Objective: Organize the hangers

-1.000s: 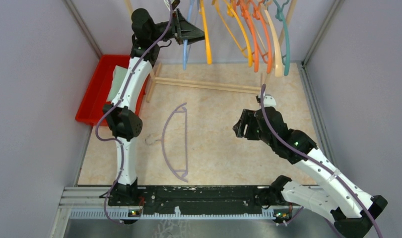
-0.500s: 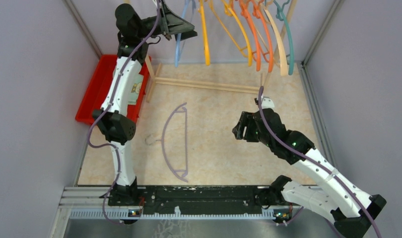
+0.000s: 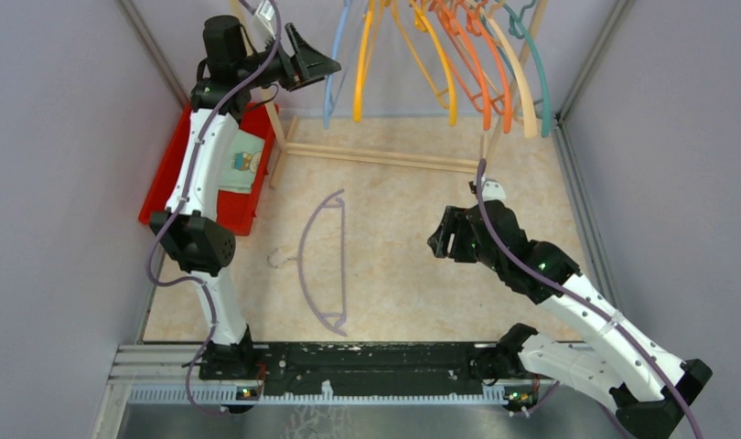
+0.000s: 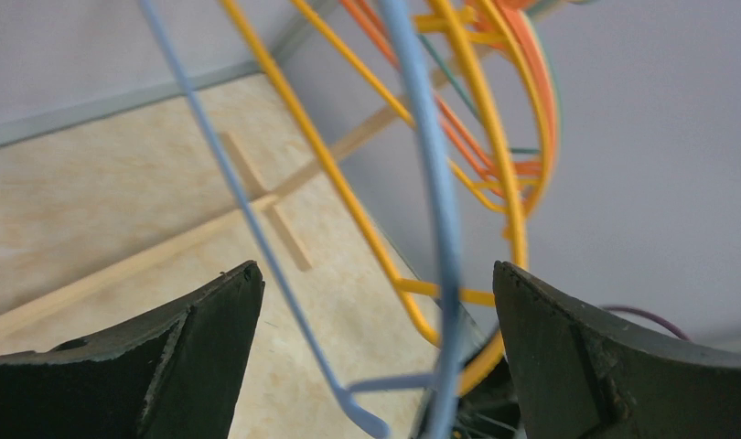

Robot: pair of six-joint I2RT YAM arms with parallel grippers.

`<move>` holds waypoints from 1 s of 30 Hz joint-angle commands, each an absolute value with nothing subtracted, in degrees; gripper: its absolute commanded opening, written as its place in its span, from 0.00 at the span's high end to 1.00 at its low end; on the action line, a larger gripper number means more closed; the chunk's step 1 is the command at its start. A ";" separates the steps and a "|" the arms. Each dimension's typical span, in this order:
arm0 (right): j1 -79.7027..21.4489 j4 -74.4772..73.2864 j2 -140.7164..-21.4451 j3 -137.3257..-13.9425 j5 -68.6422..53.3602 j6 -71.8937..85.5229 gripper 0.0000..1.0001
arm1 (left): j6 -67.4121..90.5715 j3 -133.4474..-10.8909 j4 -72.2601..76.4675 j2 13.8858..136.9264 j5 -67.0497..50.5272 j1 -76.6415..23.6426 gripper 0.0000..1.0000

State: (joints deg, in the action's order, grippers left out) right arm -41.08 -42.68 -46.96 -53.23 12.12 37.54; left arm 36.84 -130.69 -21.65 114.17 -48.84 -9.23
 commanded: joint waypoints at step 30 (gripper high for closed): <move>-40.25 -40.86 -54.69 -55.88 6.44 31.51 0.36 | 22.09 -69.37 -24.68 62.34 -25.29 -7.56 0.06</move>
